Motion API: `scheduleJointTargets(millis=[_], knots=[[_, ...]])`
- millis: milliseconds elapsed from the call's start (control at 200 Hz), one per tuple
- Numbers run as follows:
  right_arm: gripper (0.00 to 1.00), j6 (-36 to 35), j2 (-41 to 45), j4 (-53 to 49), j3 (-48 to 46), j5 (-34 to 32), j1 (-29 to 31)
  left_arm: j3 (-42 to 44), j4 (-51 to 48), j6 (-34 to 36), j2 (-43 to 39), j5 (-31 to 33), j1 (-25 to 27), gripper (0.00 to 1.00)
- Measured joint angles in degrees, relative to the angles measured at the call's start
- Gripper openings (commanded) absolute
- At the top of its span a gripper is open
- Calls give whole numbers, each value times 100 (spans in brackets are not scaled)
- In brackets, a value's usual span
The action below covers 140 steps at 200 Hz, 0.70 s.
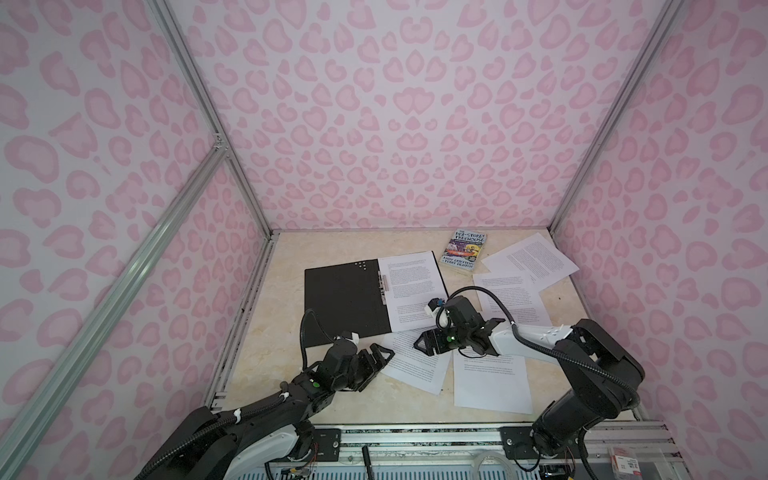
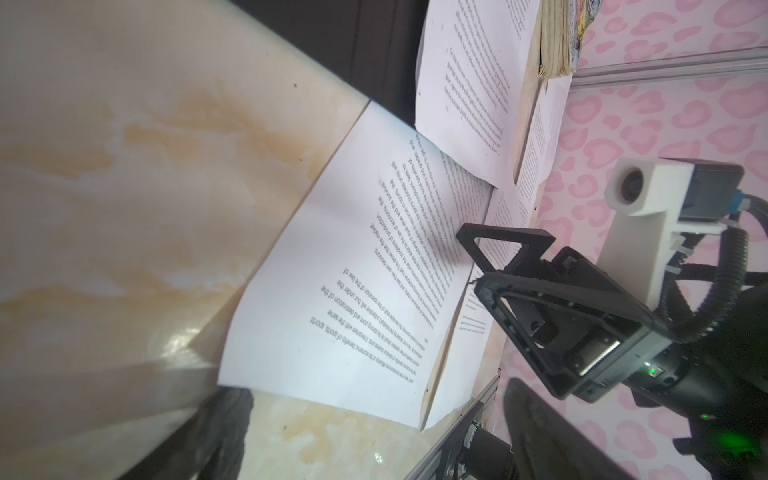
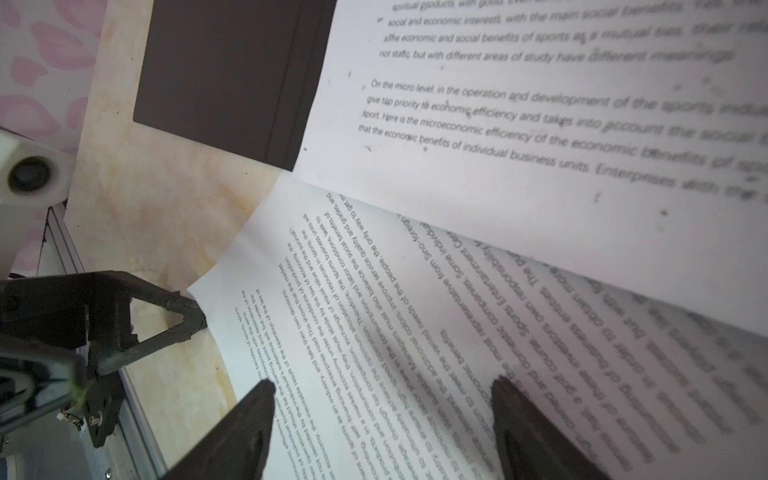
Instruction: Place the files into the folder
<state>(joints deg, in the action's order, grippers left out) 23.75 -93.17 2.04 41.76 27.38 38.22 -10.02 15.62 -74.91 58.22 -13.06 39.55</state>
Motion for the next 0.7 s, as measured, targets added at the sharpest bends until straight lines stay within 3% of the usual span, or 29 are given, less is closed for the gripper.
scheduleJointTargets(millis=[500, 635, 700], knots=[[82, -2, -7, -17, 17, 9, 37, -83, 575, -22, 511, 76, 59, 96], [82, -4, -7, -20, 20, 7, 39, -114, 638, -20, 579, 98, 70, 100], [82, -20, -7, -20, 20, 7, 42, -146, 662, -22, 619, 120, 81, 94]])
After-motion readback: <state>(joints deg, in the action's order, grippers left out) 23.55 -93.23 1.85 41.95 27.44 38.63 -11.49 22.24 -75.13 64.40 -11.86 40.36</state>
